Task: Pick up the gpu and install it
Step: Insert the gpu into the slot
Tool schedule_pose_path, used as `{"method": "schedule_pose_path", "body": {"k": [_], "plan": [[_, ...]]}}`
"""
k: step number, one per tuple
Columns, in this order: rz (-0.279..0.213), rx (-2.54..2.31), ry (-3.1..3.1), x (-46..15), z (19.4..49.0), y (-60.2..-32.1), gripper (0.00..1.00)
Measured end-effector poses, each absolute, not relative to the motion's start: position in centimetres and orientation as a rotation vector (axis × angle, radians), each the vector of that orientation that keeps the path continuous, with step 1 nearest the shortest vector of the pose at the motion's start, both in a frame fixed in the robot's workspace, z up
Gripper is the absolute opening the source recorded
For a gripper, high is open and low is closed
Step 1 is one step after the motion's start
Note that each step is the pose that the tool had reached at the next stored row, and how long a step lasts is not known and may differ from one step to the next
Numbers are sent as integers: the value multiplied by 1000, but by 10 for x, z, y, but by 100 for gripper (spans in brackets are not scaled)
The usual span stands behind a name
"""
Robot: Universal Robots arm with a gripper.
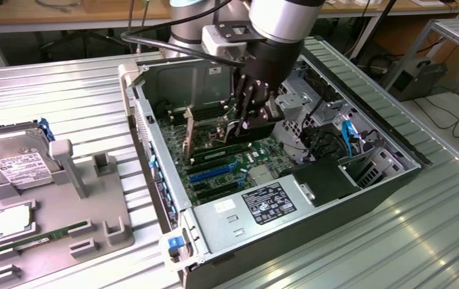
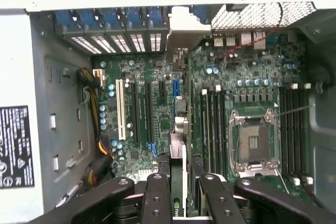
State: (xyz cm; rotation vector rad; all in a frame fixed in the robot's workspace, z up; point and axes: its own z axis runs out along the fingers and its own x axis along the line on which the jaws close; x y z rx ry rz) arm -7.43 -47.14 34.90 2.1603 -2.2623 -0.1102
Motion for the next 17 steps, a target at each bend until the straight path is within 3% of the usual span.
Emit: {"method": "schedule_pose_path", "body": {"k": [17], "plan": [[-108, 2248, -2172, -94, 310, -464, 26]]}}
